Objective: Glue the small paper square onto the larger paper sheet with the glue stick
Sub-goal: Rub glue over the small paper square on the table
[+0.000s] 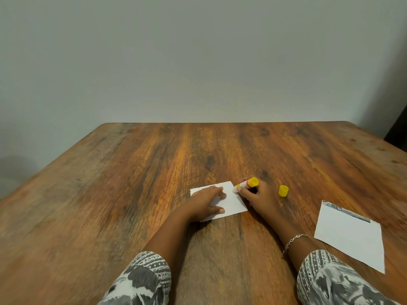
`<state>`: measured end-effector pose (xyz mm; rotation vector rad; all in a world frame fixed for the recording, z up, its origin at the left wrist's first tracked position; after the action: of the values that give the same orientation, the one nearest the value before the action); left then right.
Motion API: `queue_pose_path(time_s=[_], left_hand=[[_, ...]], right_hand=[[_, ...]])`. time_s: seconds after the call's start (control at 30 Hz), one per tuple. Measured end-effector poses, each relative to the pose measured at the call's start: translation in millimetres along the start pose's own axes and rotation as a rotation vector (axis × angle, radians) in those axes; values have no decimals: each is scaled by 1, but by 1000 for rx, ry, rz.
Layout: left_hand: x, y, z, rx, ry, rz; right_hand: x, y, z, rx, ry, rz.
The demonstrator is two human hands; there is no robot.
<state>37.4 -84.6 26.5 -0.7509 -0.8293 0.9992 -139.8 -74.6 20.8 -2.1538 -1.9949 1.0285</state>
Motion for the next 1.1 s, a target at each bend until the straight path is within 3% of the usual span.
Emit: queue_pose_path(time_s=[1.1], left_hand=[[2, -1, 1, 4, -9, -8]], right_hand=[[37, -25, -4, -47, -25, -68]])
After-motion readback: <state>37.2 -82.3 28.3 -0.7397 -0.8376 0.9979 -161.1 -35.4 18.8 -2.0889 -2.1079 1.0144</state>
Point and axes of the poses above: each hand's wrist, its own x-axis away from the middle knuckle, its own y-axis out of the palm, z = x × y, the point moved 1 cm from there along -x, towards the middle knuckle, and after that the axes turned 14 degrees about -y, right-handed, at the moved point
